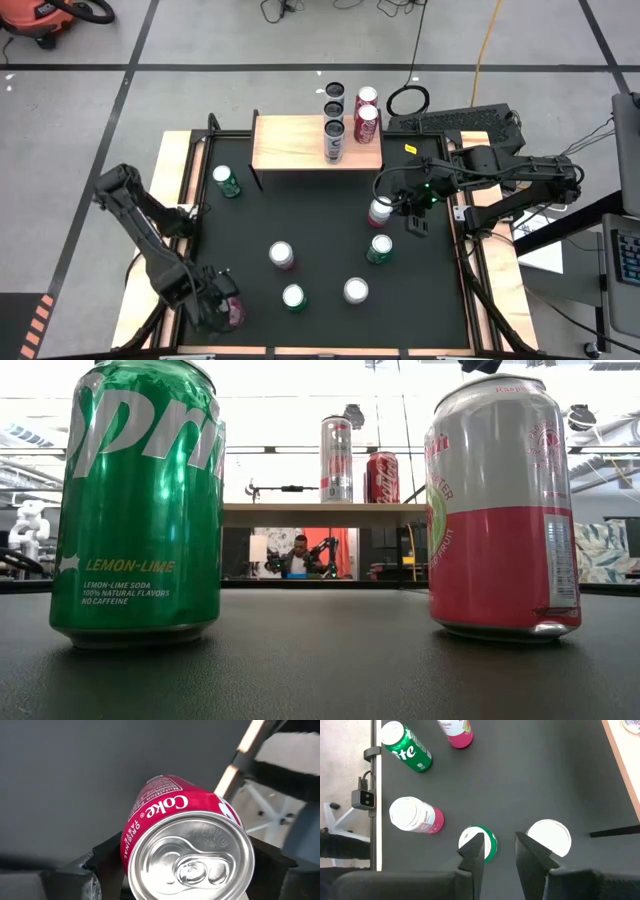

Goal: Place canned beverage on shelf
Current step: Put the red soda can aligned with the other red soda cans on the shelf

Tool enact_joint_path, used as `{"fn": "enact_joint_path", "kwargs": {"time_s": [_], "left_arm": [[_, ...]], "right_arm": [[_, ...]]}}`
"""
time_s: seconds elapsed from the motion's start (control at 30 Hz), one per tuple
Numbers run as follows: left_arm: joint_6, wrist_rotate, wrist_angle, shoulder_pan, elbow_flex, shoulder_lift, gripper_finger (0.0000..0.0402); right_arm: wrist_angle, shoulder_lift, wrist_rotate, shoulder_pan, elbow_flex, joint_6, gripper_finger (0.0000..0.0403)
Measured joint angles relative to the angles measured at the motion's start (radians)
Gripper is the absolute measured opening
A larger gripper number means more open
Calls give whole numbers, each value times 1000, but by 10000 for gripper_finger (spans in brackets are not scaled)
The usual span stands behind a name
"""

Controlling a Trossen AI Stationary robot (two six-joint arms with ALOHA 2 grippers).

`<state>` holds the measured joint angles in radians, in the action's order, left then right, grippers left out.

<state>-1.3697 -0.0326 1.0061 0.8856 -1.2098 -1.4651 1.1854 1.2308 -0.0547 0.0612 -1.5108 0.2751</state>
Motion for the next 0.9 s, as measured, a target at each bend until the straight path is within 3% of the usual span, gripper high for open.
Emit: {"fn": "enact_joint_path", "kwargs": {"time_s": [0.23,0.77,0.9], "left_arm": [[170,-12,27,-97,-46,94,301],[1008,20,119,-415,-312,112,302],[1159,52,116,-481,-346,110,302]], "right_arm": [[-13,0,-1,0,0,39,87],[-277,0,-60,0,0,186,87],[-396,5,-139,0,0,197,87]]}}
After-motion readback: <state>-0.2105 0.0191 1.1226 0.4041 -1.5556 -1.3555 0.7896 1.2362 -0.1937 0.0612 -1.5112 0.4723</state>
